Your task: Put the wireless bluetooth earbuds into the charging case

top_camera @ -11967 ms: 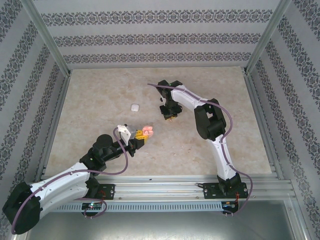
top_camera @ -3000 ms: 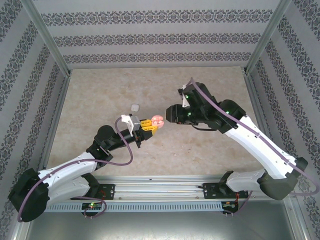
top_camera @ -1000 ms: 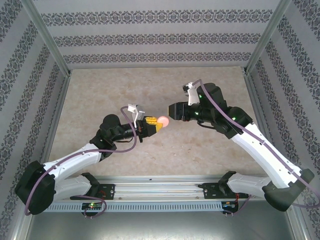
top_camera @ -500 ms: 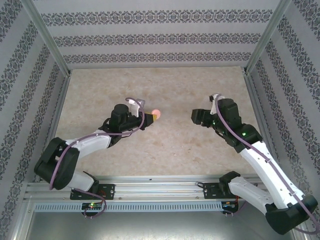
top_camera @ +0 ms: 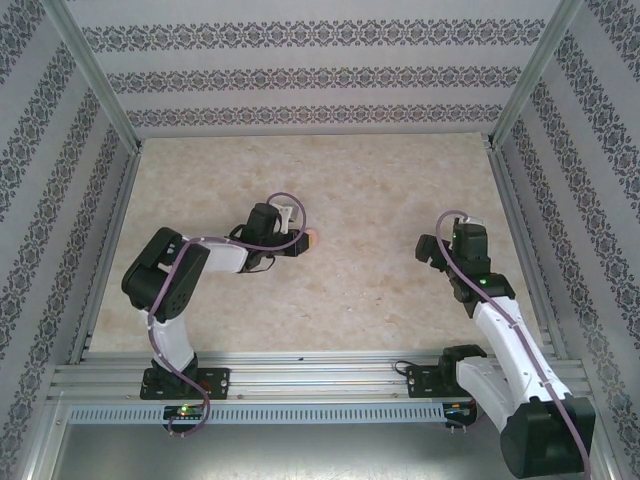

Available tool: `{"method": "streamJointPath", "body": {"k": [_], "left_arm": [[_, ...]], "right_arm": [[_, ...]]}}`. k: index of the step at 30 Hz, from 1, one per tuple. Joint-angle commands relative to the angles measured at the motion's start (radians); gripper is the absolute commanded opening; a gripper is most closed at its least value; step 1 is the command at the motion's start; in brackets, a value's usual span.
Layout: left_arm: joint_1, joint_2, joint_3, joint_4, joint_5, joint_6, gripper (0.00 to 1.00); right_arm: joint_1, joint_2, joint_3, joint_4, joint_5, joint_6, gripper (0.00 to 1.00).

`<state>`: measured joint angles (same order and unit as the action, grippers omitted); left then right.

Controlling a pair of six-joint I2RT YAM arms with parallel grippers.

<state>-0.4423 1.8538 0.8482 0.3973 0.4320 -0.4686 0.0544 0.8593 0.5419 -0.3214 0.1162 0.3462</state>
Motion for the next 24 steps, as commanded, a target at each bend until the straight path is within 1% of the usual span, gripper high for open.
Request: {"method": "streamJointPath", "body": {"k": [1, 7, 9, 12, 16, 20, 22, 24], "left_arm": [[0.02, 0.019, 0.047, -0.02, -0.051, 0.031, 0.15], [0.037, 0.013, 0.076, -0.079, -0.082, 0.04, 0.39], [0.042, -0.006, 0.088, -0.111, -0.096, 0.063, 0.45], [0.053, -0.034, 0.108, -0.162, -0.107, 0.092, 0.5], [0.075, -0.086, 0.137, -0.228, -0.117, 0.135, 0.52], [0.114, -0.166, 0.157, -0.297, -0.155, 0.223, 0.54], [0.143, -0.208, 0.155, -0.323, -0.179, 0.277, 0.57], [0.186, -0.253, 0.138, -0.336, -0.198, 0.32, 0.64]], "right_arm": [[-0.037, 0.006, -0.048, 0.174, 0.031, -0.068, 0.98], [-0.07, 0.092, -0.08, 0.27, 0.056, -0.088, 0.98], [-0.076, 0.119, -0.082, 0.293, 0.054, -0.093, 0.98], [-0.078, 0.147, -0.085, 0.33, 0.053, -0.101, 0.98], [-0.082, 0.181, -0.103, 0.409, 0.067, -0.122, 0.98], [-0.102, 0.236, -0.135, 0.555, -0.002, -0.139, 0.98], [-0.104, 0.269, -0.152, 0.636, -0.013, -0.152, 0.98], [-0.108, 0.316, -0.161, 0.714, -0.014, -0.169, 0.98]]}}
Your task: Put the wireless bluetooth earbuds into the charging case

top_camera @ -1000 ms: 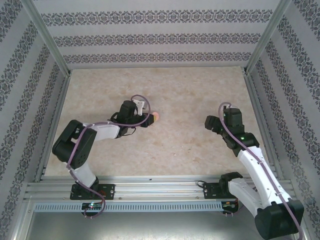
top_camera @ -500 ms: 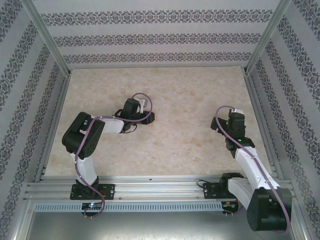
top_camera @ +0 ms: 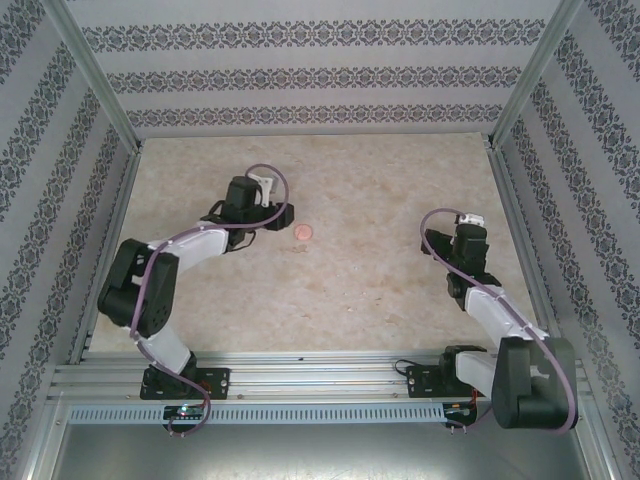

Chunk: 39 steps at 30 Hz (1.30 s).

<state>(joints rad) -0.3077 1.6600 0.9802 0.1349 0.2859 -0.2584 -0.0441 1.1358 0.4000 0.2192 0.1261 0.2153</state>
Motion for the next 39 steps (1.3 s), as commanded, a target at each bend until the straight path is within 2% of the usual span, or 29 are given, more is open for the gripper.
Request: {"method": "streamJointPath", "body": {"k": [1, 2, 3, 4, 10, 12, 13, 14, 17, 20, 22, 23, 25, 27, 29, 31, 33, 39], "left_arm": [[0.073, -0.08, -0.005, -0.073, -0.064, 0.125, 0.69], [0.1, -0.105, -0.023, -0.072, -0.074, 0.136, 0.76], [0.126, -0.13, -0.043, -0.068, -0.086, 0.148, 0.98], [0.147, -0.149, -0.06, -0.064, -0.097, 0.159, 1.0], [0.236, -0.249, -0.206, -0.007, -0.23, 0.282, 1.0], [0.249, -0.278, -0.284, 0.066, -0.262, 0.348, 1.0], [0.256, -0.287, -0.314, 0.098, -0.278, 0.355, 1.0], [0.268, -0.29, -0.343, 0.128, -0.287, 0.349, 1.0], [0.305, -0.283, -0.427, 0.232, -0.278, 0.326, 1.0], [0.328, -0.252, -0.511, 0.412, -0.247, 0.287, 1.0], [0.334, -0.252, -0.515, 0.433, -0.219, 0.301, 1.0], [0.336, -0.241, -0.536, 0.511, -0.207, 0.296, 1.0], [0.354, -0.23, -0.539, 0.539, -0.168, 0.262, 1.0], [0.358, -0.199, -0.575, 0.658, -0.138, 0.243, 1.0], [0.361, -0.131, -0.62, 0.801, -0.123, 0.247, 1.0], [0.36, -0.047, -0.657, 0.973, -0.13, 0.243, 1.0], [0.36, -0.095, -0.614, 0.798, -0.16, 0.234, 1.0], [0.354, -0.075, -0.603, 0.818, -0.176, 0.239, 1.0]], "right_arm": [[-0.012, 0.054, -0.013, 0.185, -0.022, -0.04, 0.98], [-0.013, 0.072, -0.007, 0.211, -0.023, -0.049, 0.98], [-0.015, 0.087, -0.01, 0.256, -0.025, -0.056, 0.98], [-0.016, 0.102, -0.014, 0.297, -0.026, -0.06, 0.98], [-0.028, 0.235, -0.013, 0.533, -0.049, -0.06, 0.98], [-0.025, 0.279, 0.02, 0.531, -0.077, -0.073, 0.98], [-0.022, 0.273, 0.034, 0.474, -0.08, -0.079, 0.98], [-0.02, 0.275, 0.032, 0.488, -0.085, -0.083, 0.98], [-0.02, 0.269, 0.007, 0.523, -0.102, -0.089, 0.98], [-0.015, 0.272, -0.012, 0.57, -0.118, -0.104, 0.98], [0.002, 0.284, -0.013, 0.589, -0.123, -0.13, 0.98], [0.022, 0.309, -0.02, 0.623, -0.11, -0.148, 0.98], [0.051, 0.409, -0.046, 0.806, -0.058, -0.157, 0.98], [0.056, 0.357, -0.016, 0.642, -0.035, -0.162, 0.98], [0.065, 0.382, -0.024, 0.708, -0.014, -0.166, 0.98], [0.066, 0.369, -0.018, 0.668, -0.014, -0.168, 0.98], [0.067, 0.372, -0.02, 0.686, -0.016, -0.169, 0.98], [0.068, 0.369, -0.013, 0.663, -0.037, -0.18, 0.98]]}}
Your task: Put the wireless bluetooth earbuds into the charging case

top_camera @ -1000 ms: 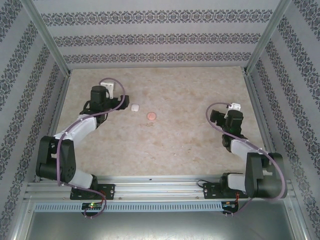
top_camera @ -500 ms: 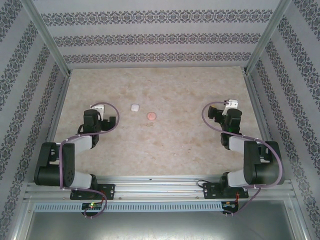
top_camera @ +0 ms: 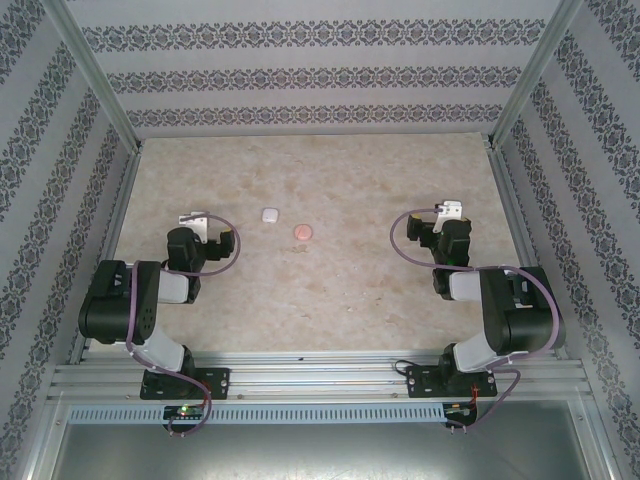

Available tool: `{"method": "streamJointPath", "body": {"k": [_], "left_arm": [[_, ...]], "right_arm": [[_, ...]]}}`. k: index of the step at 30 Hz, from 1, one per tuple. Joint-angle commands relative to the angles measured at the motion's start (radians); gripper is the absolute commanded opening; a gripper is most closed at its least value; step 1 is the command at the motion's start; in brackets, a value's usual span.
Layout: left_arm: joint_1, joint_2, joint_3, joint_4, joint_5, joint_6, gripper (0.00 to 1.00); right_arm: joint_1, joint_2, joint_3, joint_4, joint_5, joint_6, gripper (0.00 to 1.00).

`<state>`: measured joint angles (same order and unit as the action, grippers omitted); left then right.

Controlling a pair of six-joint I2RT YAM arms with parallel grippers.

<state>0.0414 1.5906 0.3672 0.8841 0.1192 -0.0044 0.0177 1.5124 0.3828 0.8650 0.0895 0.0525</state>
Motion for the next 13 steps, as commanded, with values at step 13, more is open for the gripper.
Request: {"method": "streamJointPath", "body": {"k": [13], "left_arm": [[0.005, -0.006, -0.007, 0.1, 0.169, 0.05, 1.0]], "right_arm": [[0.004, -0.003, 0.001, 0.029, -0.03, -0.026, 0.98]]}}
